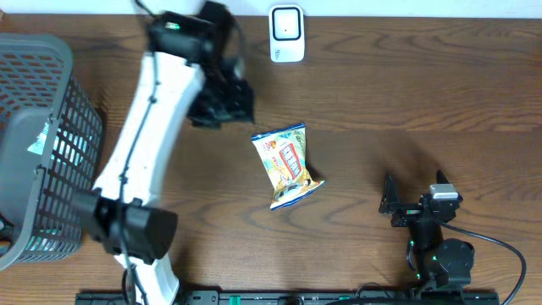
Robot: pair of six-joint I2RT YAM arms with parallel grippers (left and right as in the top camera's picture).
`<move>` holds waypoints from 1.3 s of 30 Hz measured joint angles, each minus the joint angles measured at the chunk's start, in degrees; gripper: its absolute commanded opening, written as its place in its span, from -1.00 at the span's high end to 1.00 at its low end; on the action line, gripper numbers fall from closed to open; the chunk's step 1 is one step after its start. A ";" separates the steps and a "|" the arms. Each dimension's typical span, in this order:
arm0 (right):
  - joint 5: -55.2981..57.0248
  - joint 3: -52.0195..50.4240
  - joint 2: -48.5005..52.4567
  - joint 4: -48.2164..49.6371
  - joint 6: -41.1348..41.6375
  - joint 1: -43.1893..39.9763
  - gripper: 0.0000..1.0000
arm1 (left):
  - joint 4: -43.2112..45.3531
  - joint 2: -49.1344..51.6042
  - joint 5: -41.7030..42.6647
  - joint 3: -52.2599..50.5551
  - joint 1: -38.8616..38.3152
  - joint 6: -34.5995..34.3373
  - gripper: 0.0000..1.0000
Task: Scan the item barcode
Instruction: 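Lift the snack bag out and place it on the table centre, then return the left gripper into the basket above the mint-green packet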
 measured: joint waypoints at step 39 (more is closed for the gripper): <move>0.00 0.00 0.00 0.00 0.02 0.00 -0.99 | 4.72 -2.40 -10.19 5.11 57.18 -0.15 -0.96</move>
